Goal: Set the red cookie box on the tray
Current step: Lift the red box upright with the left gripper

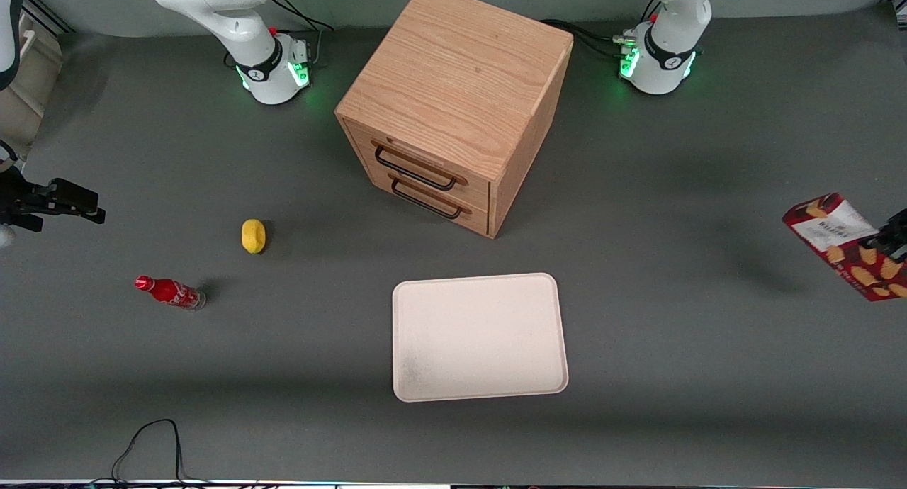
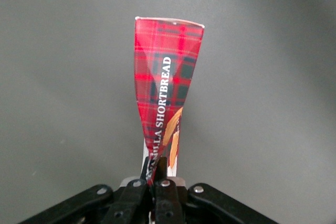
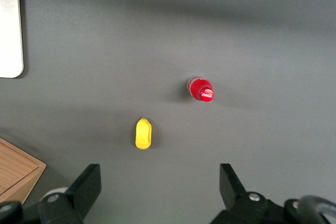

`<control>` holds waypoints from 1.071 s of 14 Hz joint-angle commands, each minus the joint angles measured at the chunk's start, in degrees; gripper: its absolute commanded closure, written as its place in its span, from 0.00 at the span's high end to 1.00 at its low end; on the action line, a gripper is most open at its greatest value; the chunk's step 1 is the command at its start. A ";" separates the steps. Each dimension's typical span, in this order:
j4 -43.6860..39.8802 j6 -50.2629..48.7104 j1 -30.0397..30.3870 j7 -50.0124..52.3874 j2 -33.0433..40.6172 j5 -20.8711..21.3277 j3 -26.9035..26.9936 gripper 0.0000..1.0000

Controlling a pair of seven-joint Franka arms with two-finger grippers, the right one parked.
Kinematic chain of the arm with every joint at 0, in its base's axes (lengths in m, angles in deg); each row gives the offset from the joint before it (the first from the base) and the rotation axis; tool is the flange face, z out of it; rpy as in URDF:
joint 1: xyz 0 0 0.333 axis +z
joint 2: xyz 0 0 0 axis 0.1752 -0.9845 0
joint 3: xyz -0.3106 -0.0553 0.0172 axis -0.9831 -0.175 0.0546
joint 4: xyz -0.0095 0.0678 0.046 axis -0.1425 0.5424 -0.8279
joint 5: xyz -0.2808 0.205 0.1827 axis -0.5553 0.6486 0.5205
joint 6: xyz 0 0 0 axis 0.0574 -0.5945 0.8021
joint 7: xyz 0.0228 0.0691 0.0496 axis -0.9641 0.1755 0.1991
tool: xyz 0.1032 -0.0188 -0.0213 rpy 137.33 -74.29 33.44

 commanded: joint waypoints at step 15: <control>-25.27 -15.88 -19.61 1.96 -9.78 0.90 -1.97 0.00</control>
